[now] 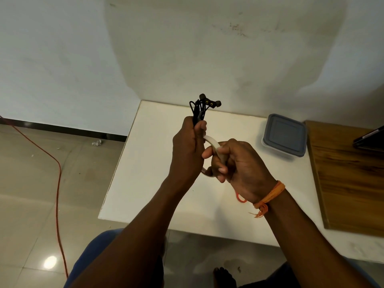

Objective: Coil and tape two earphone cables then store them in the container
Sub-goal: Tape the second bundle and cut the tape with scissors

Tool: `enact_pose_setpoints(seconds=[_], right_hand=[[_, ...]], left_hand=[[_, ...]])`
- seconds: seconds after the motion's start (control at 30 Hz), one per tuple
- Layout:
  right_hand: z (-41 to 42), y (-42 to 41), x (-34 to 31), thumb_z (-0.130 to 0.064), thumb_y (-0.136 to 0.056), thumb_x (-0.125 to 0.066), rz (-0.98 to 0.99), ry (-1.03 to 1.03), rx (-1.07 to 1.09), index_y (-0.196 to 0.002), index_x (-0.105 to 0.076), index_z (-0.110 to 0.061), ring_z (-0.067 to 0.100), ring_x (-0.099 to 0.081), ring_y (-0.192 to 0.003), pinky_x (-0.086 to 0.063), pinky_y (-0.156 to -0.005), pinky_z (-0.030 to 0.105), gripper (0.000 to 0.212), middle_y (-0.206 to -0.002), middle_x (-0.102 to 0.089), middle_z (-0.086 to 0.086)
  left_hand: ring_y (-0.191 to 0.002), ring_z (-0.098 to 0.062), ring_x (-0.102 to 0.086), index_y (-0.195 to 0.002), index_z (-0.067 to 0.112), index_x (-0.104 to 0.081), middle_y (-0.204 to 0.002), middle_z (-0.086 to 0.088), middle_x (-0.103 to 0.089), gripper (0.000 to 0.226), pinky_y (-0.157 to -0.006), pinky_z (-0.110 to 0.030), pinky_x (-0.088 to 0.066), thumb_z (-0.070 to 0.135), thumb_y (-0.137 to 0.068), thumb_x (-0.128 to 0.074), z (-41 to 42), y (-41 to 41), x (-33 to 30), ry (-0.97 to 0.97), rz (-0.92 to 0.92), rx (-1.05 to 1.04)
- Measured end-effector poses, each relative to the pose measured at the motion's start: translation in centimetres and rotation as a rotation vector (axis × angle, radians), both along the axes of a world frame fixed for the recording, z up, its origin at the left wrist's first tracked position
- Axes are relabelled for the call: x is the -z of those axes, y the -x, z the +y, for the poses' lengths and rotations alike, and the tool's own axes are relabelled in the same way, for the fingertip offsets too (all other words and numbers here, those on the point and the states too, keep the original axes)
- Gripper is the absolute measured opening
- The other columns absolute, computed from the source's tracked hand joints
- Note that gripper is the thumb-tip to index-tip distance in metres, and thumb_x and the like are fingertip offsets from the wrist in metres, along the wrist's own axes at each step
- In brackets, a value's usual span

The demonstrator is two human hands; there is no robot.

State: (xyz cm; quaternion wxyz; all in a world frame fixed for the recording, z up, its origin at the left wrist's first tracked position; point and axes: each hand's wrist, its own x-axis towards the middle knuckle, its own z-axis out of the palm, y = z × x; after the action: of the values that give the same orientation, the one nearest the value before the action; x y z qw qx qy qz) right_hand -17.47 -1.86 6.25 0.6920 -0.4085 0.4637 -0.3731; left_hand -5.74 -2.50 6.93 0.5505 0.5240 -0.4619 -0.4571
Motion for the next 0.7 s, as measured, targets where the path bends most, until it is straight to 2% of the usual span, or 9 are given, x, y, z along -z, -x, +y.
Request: enact_pose_setpoints(seconds=[0.07, 0.17, 0.23, 0.33, 0.4, 0.47, 0.57, 0.63, 0.7], right_hand=[[-0.1, 0.2, 0.1, -0.014, -0.084, -0.038, 0.029, 0.001, 0.016, -0.061, -0.068, -0.008, 0.016, -0.031, -0.042, -0.031, -0.052, 0.034, 0.039, -0.055, -0.034, 0.016], [-0.2, 0.5, 0.2, -0.017, -0.072, -0.037, 0.064, 0.040, 0.012, -0.070, -0.062, 0.001, 0.013, -0.029, -0.041, -0.027, -0.048, 0.029, 0.031, -0.045, -0.034, 0.004], [-0.1, 0.5, 0.3, -0.016, -0.071, -0.037, 0.033, 0.065, -0.006, -0.070, -0.059, 0.003, 0.012, -0.029, -0.041, -0.028, -0.047, 0.027, 0.030, -0.044, -0.036, 0.002], [0.0, 0.3, 0.2, -0.016, -0.071, -0.036, 0.018, 0.091, -0.057, -0.065, -0.059, 0.002, 0.013, -0.028, -0.041, -0.027, -0.043, 0.025, 0.029, -0.043, -0.035, 0.004], [0.0, 0.4, 0.2, -0.017, -0.073, -0.036, 0.059, 0.108, -0.084, -0.062, -0.059, 0.000, 0.014, -0.030, -0.039, -0.031, -0.042, 0.024, 0.031, -0.043, -0.036, 0.007], [-0.1, 0.5, 0.2, -0.019, -0.076, -0.035, 0.118, 0.131, -0.107, -0.061, -0.063, -0.002, 0.017, -0.039, -0.039, -0.041, -0.046, 0.026, 0.036, -0.043, -0.041, 0.010], [-0.5, 0.4, 0.5, -0.022, -0.074, -0.033, 0.278, 0.110, -0.133, -0.067, -0.066, -0.004, 0.019, -0.053, -0.045, -0.049, -0.065, 0.035, 0.038, -0.047, -0.053, 0.014], [-0.9, 0.3, 0.9, -0.024, -0.072, -0.038, 0.325, 0.049, -0.083, -0.074, -0.065, 0.004, 0.022, -0.054, -0.048, -0.053, -0.067, 0.041, 0.039, -0.053, -0.055, 0.015], [-1.0, 0.3, 1.0, -0.023, -0.075, -0.044, 0.381, 0.007, -0.048, -0.081, -0.064, 0.010, 0.027, -0.053, -0.050, -0.053, -0.077, 0.051, 0.040, -0.056, -0.054, 0.017]], left_hand=[[-0.057, -0.007, -0.049, -0.074, 0.031, -0.044, -0.065, 0.007, -0.050, 0.032, -0.063, -0.034, -0.045, 0.062, -0.072, -0.034, -0.2, 0.2, 0.4, 0.008, -0.035, -0.020], [-0.058, -0.012, -0.052, -0.078, 0.021, -0.048, -0.069, -0.001, -0.052, 0.034, -0.060, -0.033, -0.046, 0.046, -0.097, -0.036, -1.1, 0.0, 2.2, -0.048, 0.009, -0.085], [-0.049, -0.010, -0.053, -0.082, 0.011, -0.047, -0.070, -0.009, -0.047, 0.035, -0.051, -0.025, -0.046, 0.032, -0.106, -0.033, -2.0, -0.4, 3.3, -0.151, 0.151, -0.110], [-0.041, -0.013, -0.039, -0.082, 0.011, -0.046, -0.064, -0.007, -0.038, 0.035, -0.040, -0.019, -0.034, 0.034, -0.106, -0.035, -2.5, -0.9, 3.5, -0.315, 0.410, -0.058], [-0.045, -0.016, -0.028, -0.082, 0.011, -0.046, -0.062, -0.004, -0.034, 0.035, -0.040, -0.020, -0.026, 0.036, -0.105, -0.037, -2.5, -0.9, 3.5, -0.330, 0.468, -0.002], [-0.048, -0.017, -0.028, -0.084, 0.010, -0.045, -0.057, 0.002, -0.035, 0.034, -0.041, -0.021, -0.026, 0.035, -0.105, -0.036, -2.5, -0.9, 3.4, -0.274, 0.400, 0.010], [-0.043, -0.008, -0.034, -0.080, 0.011, -0.045, -0.052, 0.010, -0.039, 0.035, -0.039, -0.020, -0.032, 0.035, -0.105, -0.036, -2.4, -0.9, 3.1, -0.182, 0.165, -0.014], [-0.043, -0.004, -0.035, -0.078, 0.014, -0.046, -0.056, 0.008, -0.041, 0.035, -0.041, -0.017, -0.033, 0.034, -0.105, -0.037, -2.2, -0.8, 2.9, -0.145, 0.080, -0.020], [-0.045, -0.002, -0.037, -0.077, 0.017, -0.046, -0.061, 0.006, -0.042, 0.034, -0.042, -0.016, -0.034, 0.034, -0.105, -0.036, -2.0, -0.6, 2.7, -0.112, 0.015, -0.027]])
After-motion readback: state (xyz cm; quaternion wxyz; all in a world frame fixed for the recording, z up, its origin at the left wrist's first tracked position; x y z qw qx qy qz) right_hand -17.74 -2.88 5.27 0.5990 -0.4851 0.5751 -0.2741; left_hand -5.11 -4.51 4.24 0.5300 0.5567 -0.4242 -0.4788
